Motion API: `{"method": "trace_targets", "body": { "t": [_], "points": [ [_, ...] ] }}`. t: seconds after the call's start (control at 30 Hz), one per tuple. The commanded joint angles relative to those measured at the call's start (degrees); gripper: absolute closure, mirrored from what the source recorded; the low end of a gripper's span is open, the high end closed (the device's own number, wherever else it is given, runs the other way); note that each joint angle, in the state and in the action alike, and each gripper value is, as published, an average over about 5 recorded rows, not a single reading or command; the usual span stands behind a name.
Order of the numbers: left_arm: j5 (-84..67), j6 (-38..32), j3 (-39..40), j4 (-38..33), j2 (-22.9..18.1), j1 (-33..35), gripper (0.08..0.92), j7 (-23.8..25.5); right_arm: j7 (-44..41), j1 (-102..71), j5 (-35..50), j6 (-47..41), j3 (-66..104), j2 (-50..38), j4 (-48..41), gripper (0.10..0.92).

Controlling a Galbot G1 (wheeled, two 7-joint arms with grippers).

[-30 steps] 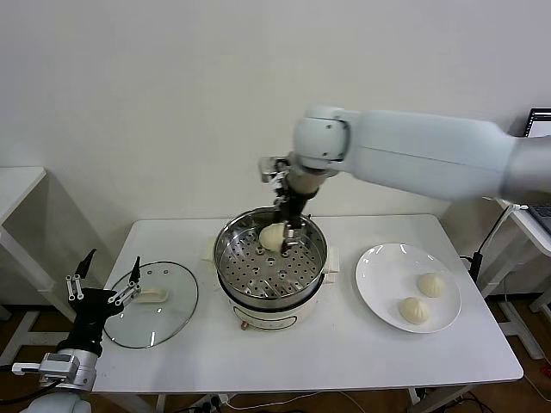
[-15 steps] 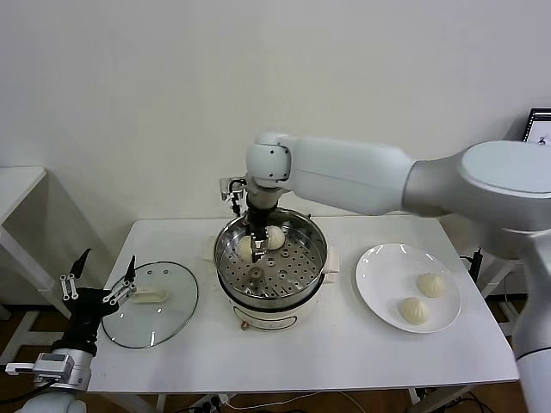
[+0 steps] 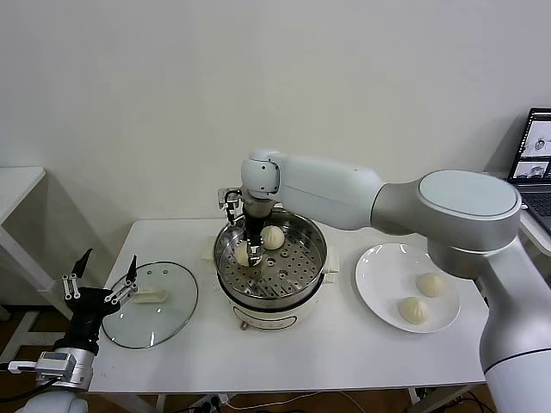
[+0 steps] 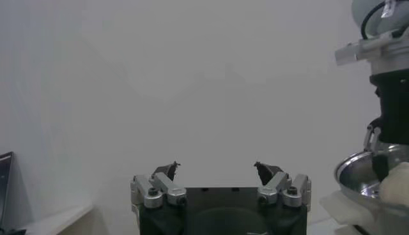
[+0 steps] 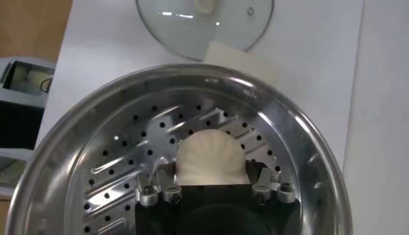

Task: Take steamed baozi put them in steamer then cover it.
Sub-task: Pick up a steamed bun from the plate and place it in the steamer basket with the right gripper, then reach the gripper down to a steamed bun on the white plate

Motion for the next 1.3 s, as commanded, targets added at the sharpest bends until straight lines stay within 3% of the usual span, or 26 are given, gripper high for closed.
{"method": "trace_targets", "body": {
  "t": [0.03, 0.43, 0.57, 0.77, 1.07, 1.3],
  "points": [
    [-0.01, -0.03, -0.13, -0.09, 0.01, 0.20, 0.177, -0.03, -0.04, -1.74, -1.20, 0.17, 1.24, 1.39, -2.15, 0.287],
    [0.04, -0.13, -0.71, -0.60, -0.44, 0.94, 0.177, -0.03, -0.72, 0.71, 0.32, 0.52, 1.55, -2.58, 2.56, 0.203],
    [0.09, -0.11, -0.81, -1.08, -0.51, 1.30, 0.177, -0.09, -1.96, 6.41, 3.29, 0.81, 2.63, -9.48, 8.48, 0.203],
    [0.33, -0.10, -0.27, -1.42, -0.57, 1.54, 0.177, -0.25, -6.85, 16.82, 4.90, 4.08, 0.57, -26.53, 20.04, 0.203],
    [1.58, 0.02, 2.36, -2.39, -0.64, 1.57, 0.177, -1.23, -14.99, 16.71, -8.57, 12.16, -0.85, -52.45, 32.36, 0.203],
    [3.07, 0.06, 4.52, -2.70, -1.12, 1.68, 0.177, -1.82, -15.98, -7.79, -22.97, 17.71, 17.18, -63.38, 32.22, 0.203]
  ]
}}
